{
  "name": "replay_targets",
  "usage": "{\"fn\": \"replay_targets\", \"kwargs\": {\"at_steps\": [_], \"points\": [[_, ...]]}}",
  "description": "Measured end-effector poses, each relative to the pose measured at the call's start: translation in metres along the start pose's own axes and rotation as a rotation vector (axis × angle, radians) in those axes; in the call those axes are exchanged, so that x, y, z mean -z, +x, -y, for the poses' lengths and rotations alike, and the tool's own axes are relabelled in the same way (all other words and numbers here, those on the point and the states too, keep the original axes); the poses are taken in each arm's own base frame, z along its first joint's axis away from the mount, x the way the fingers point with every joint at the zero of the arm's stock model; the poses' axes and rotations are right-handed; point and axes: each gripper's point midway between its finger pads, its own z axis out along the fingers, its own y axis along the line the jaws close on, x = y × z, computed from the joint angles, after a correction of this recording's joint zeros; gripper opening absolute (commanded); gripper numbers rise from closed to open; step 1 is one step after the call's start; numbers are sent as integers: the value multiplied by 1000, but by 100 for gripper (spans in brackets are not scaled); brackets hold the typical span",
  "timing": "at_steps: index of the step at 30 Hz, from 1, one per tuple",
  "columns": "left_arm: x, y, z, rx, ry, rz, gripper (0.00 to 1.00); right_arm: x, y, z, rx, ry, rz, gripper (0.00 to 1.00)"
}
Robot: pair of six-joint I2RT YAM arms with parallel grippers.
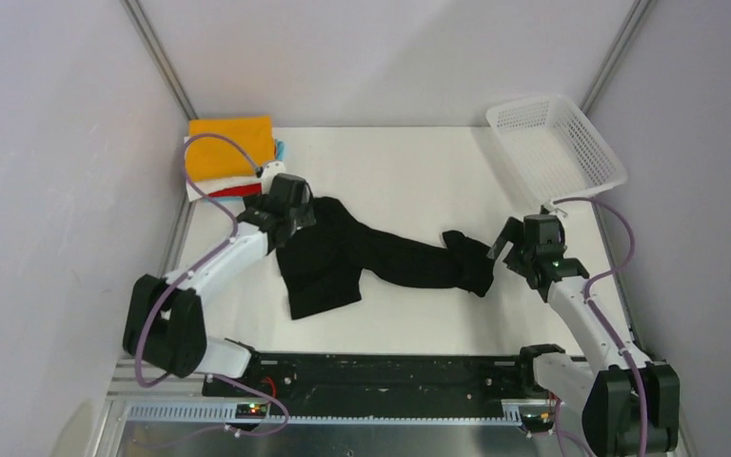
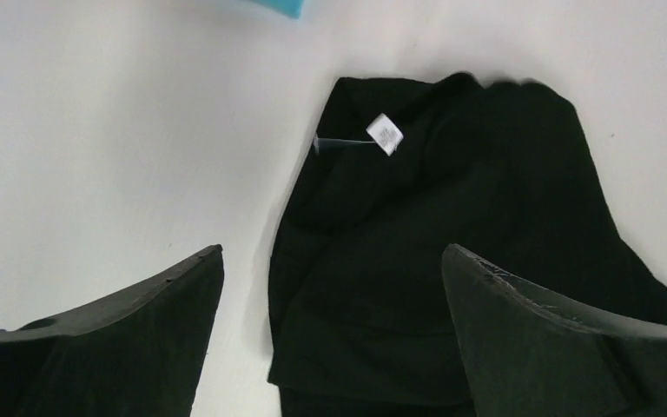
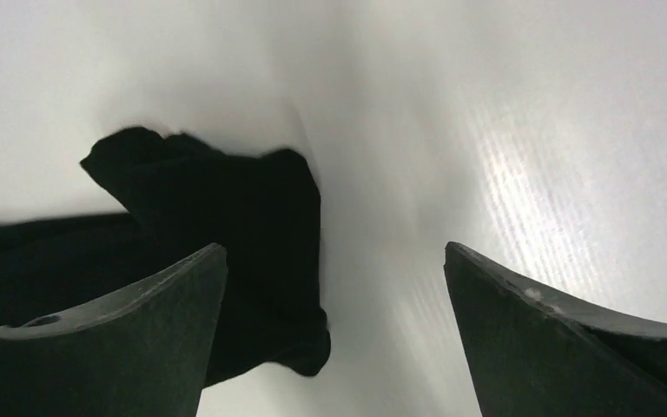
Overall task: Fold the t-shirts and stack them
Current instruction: Flatten out the tshirt
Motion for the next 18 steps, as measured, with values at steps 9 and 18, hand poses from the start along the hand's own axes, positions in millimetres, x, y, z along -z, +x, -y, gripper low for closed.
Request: {"fn": "replay_targets", "kwargs": {"at_steps": [9, 18], "points": [[28, -38, 25, 144, 178, 26, 100, 45, -72, -34, 13, -106, 256, 100], [62, 112, -4, 164, 244, -253, 100, 64, -33, -96, 340, -327, 220, 99]]}}
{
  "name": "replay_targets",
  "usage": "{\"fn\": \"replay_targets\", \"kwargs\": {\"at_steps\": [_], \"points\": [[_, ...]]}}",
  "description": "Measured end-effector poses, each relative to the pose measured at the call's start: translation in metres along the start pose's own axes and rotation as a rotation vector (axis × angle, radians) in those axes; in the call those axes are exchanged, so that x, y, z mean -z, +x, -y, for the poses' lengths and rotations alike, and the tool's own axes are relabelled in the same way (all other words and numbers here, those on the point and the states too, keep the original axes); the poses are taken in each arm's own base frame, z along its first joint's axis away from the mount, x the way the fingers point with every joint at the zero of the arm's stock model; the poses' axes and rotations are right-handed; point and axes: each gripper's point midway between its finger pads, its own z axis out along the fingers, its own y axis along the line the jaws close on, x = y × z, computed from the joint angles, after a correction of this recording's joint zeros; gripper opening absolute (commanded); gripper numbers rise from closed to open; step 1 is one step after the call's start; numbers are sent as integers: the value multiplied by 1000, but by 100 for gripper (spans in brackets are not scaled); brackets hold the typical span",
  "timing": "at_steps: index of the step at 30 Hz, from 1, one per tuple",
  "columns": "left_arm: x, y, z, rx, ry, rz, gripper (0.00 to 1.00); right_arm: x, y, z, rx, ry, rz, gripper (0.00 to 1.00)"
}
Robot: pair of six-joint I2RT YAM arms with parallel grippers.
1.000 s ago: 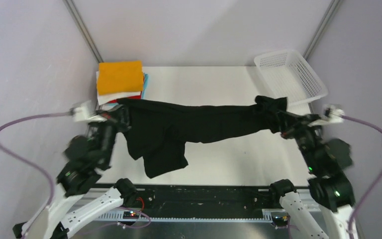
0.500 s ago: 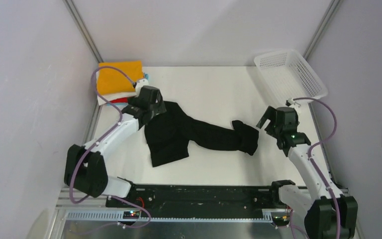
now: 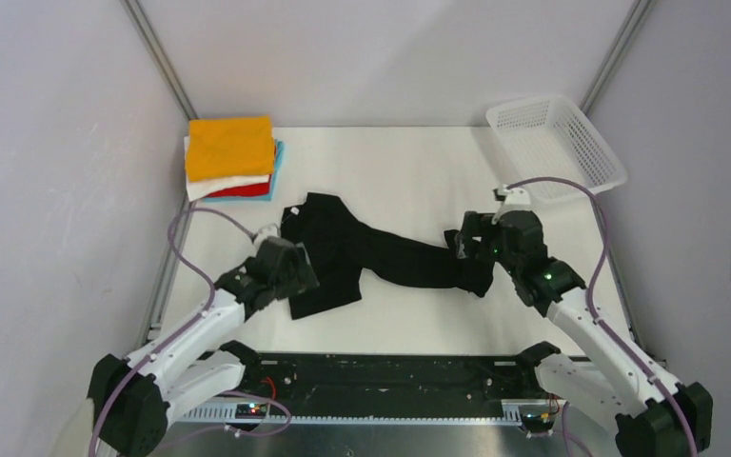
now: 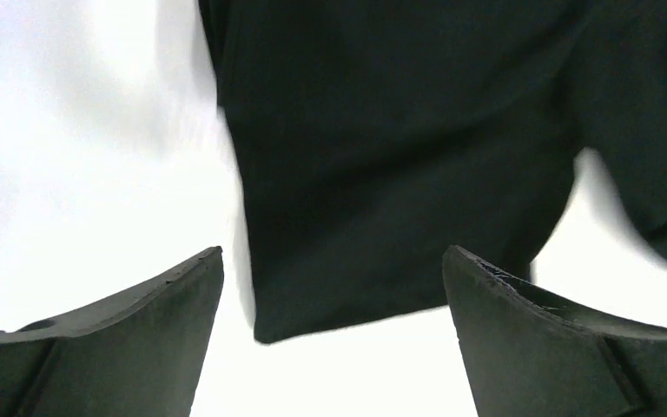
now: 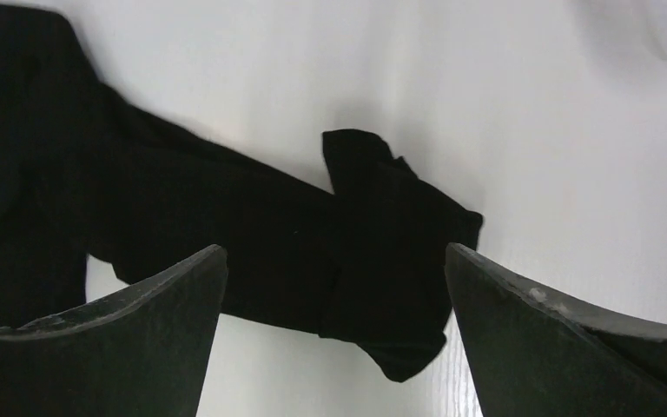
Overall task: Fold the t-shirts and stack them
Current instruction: Flatten out the tshirt
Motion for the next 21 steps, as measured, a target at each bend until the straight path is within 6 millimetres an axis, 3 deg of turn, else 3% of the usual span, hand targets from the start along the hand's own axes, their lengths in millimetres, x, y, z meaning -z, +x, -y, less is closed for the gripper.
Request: {"fn": "replay_targets", "kwargs": {"at_steps": [2, 5, 8, 10, 12, 13, 14, 15, 17, 21], "points": [[0, 41, -14, -10, -11, -94, 100, -6, 7, -11, 50, -34, -25, 99], [3, 79, -26, -15, -17, -189, 100, -15, 18, -19, 99, -52, -64, 99], [3, 86, -26, 6, -11, -207, 95, -21, 25, -19, 110, -47, -89, 99], [0, 86, -24, 19, -17, -206, 85, -24, 27, -20, 119, -47, -99, 99], [-5, 85, -21, 28, -18, -202, 62, -28, 30, -21, 129, -53, -109, 100], [-8, 84, -17, 39, -11, -199, 42, -31, 31, -22, 136, -57, -113, 99], [-12, 84, -13, 47, -5, -201, 30, -33, 34, -23, 142, -60, -122, 99], [-16, 84, -7, 59, 12, -208, 8, -37, 37, -24, 148, -65, -134, 99], [-22, 86, 2, 72, 38, -224, 1, -43, 44, -24, 166, -67, -166, 99], [-26, 86, 14, 81, 79, -228, 0, -66, 53, -29, 207, -58, -253, 90]]}}
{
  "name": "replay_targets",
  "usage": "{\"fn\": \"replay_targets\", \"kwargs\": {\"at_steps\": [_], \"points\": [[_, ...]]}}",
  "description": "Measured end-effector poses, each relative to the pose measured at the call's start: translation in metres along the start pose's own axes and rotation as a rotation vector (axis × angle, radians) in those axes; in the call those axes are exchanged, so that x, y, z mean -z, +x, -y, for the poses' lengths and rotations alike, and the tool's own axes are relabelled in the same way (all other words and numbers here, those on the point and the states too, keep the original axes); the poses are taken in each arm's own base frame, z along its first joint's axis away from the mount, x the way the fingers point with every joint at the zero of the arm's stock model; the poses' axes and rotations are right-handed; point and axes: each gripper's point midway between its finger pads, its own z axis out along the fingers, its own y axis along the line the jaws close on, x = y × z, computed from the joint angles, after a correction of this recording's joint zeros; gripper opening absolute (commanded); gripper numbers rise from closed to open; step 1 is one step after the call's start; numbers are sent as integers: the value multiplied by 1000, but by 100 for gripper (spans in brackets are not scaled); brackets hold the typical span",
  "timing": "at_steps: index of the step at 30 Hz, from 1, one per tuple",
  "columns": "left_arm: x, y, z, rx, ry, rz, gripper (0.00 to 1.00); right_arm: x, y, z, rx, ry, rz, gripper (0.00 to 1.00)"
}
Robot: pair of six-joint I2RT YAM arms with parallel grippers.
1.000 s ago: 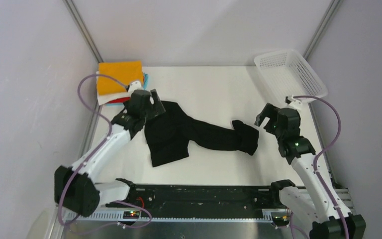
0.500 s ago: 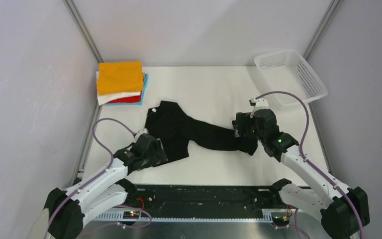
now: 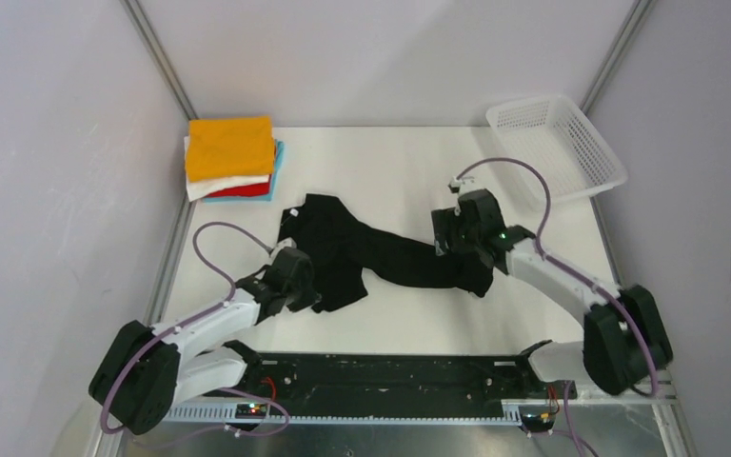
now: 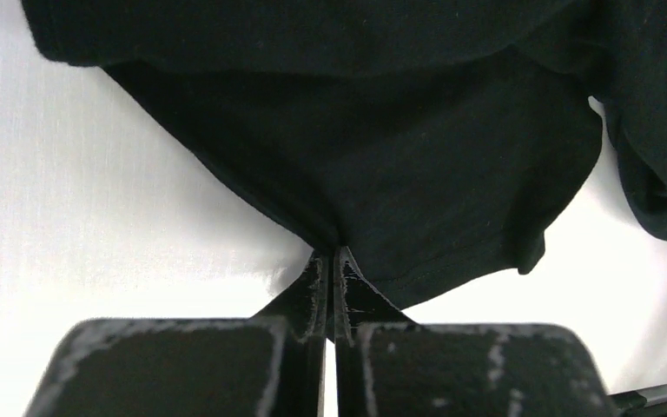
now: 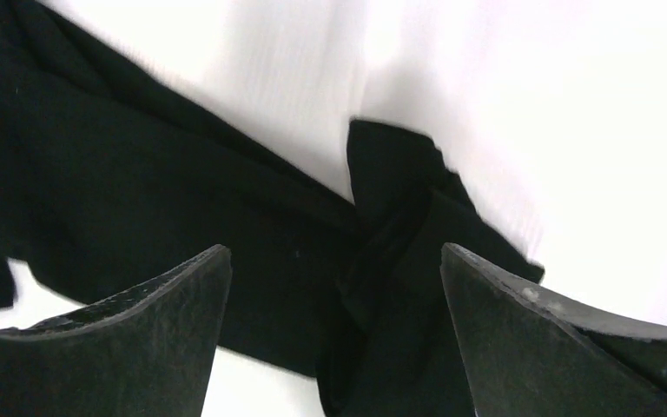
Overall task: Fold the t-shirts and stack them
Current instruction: Flatten out the tshirt
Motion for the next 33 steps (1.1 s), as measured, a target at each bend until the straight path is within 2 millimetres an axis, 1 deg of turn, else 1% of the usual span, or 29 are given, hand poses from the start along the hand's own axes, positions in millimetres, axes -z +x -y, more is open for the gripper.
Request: {"fn": "replay_targets", "kwargs": {"at_steps": [1, 3, 4, 5, 6, 7, 10, 13, 14, 15, 17, 18, 19, 20, 24, 28, 30, 31, 33], "points": [[0, 0, 0, 1, 5, 4, 0, -8, -3, -1, 6, 9, -21, 88], [2, 0, -2, 0, 12, 18, 0, -23, -12, -2, 16, 27, -43, 83], [3, 0, -4, 2, 13, 24, 0, -31, -14, -2, 20, 36, -56, 76], [5, 0, -6, 2, 14, 36, 0, -38, -17, -1, 23, 50, -68, 73], [7, -1, -8, 2, 15, 50, 0, -46, -17, 0, 26, 62, -83, 68], [8, -3, -9, 3, 18, 61, 0, -53, -16, 2, 26, 73, -98, 66], [16, -13, -6, 8, 37, 121, 0, -73, -4, 15, 3, 112, -164, 61], [20, -22, -5, 0, 49, 164, 0, -85, 12, 28, -19, 147, -235, 55], [21, -23, -5, -1, 48, 172, 0, -88, 15, 32, -26, 158, -256, 49], [21, -24, -6, -6, 45, 179, 0, -91, 18, 35, -32, 166, -270, 46], [21, -25, -7, -16, 38, 183, 0, -93, 21, 37, -37, 168, -290, 30], [21, -26, -8, -22, 34, 186, 0, -93, 21, 37, -36, 168, -294, 14], [21, -27, -8, -25, 32, 190, 0, -92, 21, 36, -38, 165, -297, 3], [22, -29, -8, -31, 30, 195, 0, -92, 20, 35, -43, 164, -299, 0], [27, -38, -2, -38, 35, 225, 0, -91, 17, 36, -63, 159, -299, 0], [35, -49, 4, -50, 52, 268, 0, -89, 12, 41, -83, 174, -284, 0], [42, -56, 6, -56, 56, 295, 0, -82, 1, 45, -94, 188, -251, 0], [47, -60, 8, -58, 61, 310, 0, -75, -7, 47, -103, 193, -225, 0], [67, -76, 16, -58, 84, 374, 0, -52, -36, 55, -133, 209, -130, 0]]}}
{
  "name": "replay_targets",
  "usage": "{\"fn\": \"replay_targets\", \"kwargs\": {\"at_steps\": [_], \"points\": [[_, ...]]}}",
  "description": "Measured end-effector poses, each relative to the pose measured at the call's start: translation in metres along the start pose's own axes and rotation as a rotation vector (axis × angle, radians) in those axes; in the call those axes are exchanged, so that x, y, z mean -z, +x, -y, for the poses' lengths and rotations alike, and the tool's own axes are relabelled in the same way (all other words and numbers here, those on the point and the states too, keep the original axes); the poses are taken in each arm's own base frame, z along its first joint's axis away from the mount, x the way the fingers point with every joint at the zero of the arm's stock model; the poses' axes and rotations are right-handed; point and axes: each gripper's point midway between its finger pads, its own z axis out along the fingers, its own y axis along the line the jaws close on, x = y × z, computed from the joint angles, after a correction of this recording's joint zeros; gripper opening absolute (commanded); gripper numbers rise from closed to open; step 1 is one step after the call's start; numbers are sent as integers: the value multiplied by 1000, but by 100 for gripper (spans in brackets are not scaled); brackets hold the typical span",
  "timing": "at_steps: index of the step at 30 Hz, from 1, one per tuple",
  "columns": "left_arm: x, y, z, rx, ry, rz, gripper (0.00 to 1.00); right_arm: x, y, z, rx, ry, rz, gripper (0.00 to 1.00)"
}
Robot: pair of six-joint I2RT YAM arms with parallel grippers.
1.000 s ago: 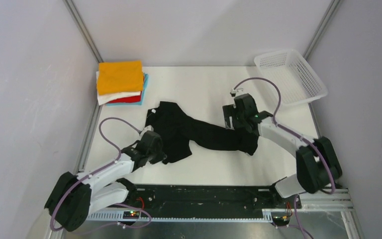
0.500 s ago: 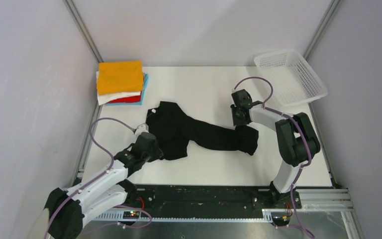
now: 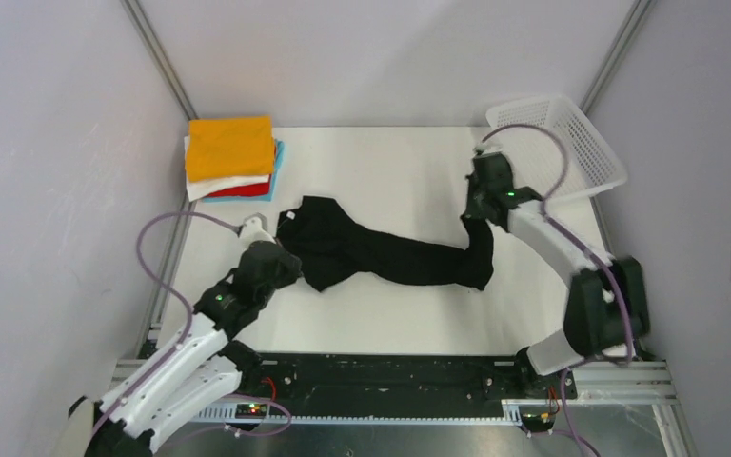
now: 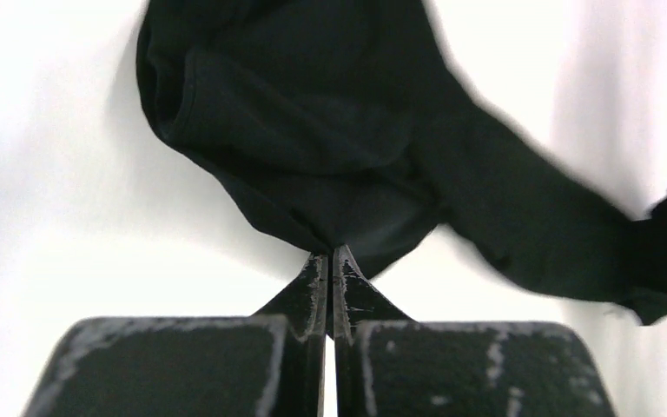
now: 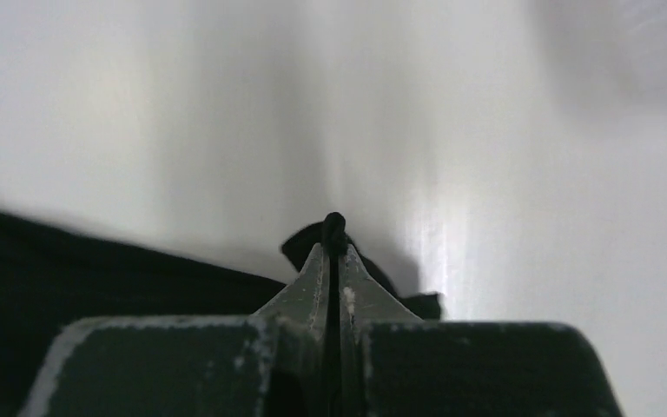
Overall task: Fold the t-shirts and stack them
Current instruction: Flatten out the tshirt
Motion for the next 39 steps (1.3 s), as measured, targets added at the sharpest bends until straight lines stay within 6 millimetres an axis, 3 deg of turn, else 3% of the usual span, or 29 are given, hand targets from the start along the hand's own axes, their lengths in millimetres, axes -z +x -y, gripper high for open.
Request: {"fn": "replay_targets", "kwargs": {"at_steps": [4, 6, 9, 11, 12, 14, 19, 25, 30, 33, 36, 38, 39], "points": [[38, -65, 22, 46, 69, 205, 0, 78, -65, 34, -125, 15, 265, 0], [71, -105, 29, 78, 103, 331, 0, 126, -91, 54, -181, 20, 412, 0], [121, -156, 35, 127, 140, 499, 0, 197, -114, 71, -235, -6, 612, 0], [164, -191, 36, 161, 172, 614, 0, 231, -119, 77, -254, -22, 702, 0], [180, -203, 37, 178, 187, 655, 0, 261, -122, 82, -267, -36, 780, 0], [222, -231, 37, 210, 222, 748, 0, 301, -124, 89, -286, -48, 881, 0], [288, -263, 39, 233, 312, 860, 0, 395, -126, 97, -307, -95, 1094, 0], [357, -281, 49, 216, 485, 935, 0, 492, -123, 98, -290, -174, 1296, 0], [393, -288, 39, 230, 522, 1005, 0, 543, -115, 109, -284, -147, 1385, 0], [403, -293, 30, 249, 505, 1041, 0, 561, -113, 118, -296, -106, 1415, 0], [392, -296, 21, 271, 427, 1051, 0, 545, -118, 123, -317, -61, 1376, 0], [371, -297, 17, 282, 342, 1039, 0, 515, -124, 124, -325, -29, 1305, 0], [356, -298, 15, 286, 284, 1028, 0, 490, -129, 124, -329, -8, 1249, 0]]}}
